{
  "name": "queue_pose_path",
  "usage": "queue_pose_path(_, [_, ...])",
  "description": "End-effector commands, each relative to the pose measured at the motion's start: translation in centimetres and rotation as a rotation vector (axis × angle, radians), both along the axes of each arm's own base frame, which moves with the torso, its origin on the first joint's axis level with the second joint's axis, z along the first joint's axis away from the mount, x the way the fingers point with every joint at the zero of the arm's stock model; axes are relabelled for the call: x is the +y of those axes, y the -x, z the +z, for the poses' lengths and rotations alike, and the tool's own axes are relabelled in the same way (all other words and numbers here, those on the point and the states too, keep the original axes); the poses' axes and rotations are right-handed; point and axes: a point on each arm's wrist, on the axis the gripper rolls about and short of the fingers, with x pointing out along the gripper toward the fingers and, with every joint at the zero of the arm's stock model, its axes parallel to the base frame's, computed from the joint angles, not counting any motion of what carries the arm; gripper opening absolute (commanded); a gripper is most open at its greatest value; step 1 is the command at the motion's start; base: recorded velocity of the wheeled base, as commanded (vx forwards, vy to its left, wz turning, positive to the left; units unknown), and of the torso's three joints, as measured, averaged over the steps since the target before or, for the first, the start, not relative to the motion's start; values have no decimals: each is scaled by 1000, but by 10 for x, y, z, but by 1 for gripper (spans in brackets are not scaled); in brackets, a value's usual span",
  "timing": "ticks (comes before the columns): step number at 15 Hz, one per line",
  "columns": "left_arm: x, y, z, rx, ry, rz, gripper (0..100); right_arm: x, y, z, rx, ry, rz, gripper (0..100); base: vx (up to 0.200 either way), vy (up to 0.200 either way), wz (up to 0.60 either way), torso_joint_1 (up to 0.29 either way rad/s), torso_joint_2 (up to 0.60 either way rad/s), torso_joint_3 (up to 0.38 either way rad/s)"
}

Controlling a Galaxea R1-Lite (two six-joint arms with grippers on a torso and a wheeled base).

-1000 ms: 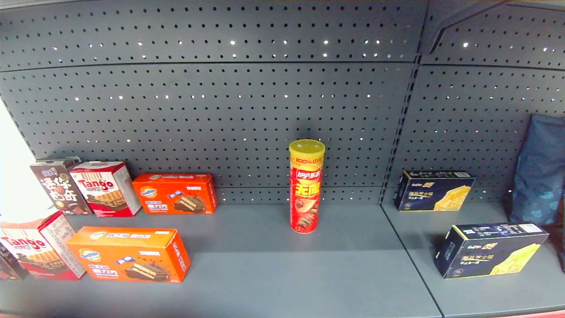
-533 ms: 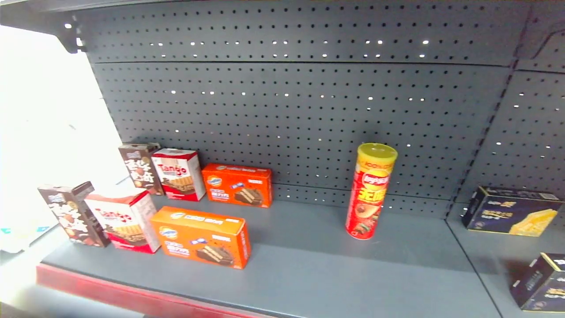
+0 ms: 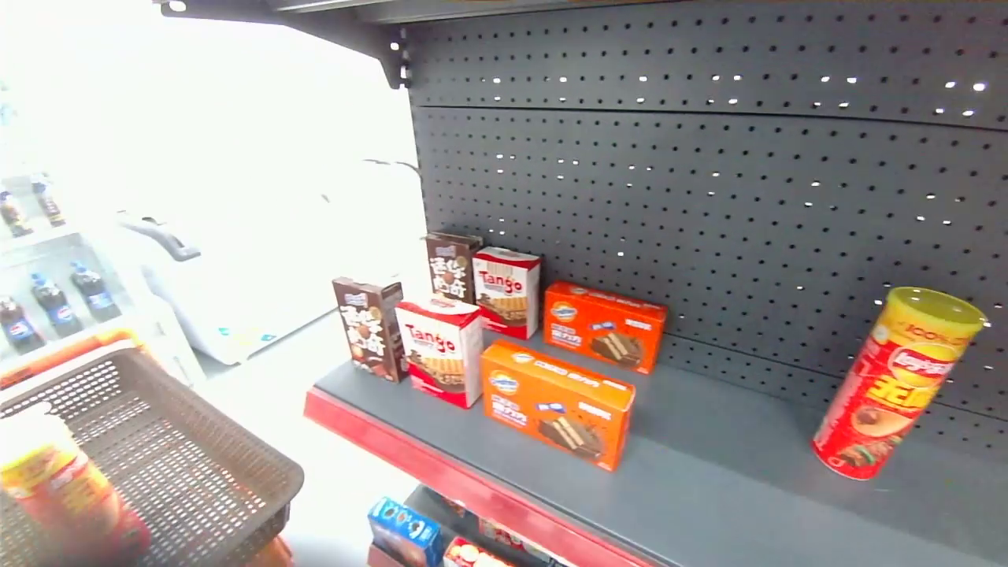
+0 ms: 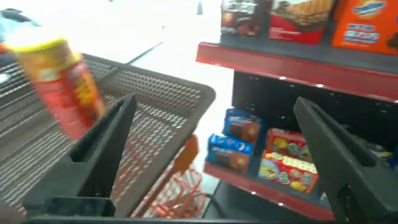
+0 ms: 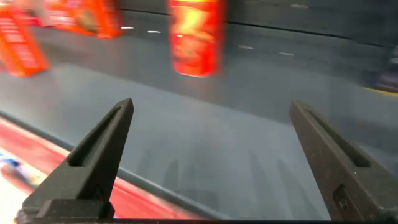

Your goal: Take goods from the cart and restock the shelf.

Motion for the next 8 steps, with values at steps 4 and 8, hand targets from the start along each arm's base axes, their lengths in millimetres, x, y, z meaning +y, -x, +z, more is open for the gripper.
queue_pose_path(4, [0, 0, 0, 0, 0, 0, 100, 0, 0, 0, 0, 0, 0, 100, 0, 0, 600, 0, 0, 4])
queue_pose_path(8, [0, 0, 0, 1, 0, 0, 100, 0, 0, 0, 0, 0, 0, 100, 0, 0, 150, 1, -2, 2])
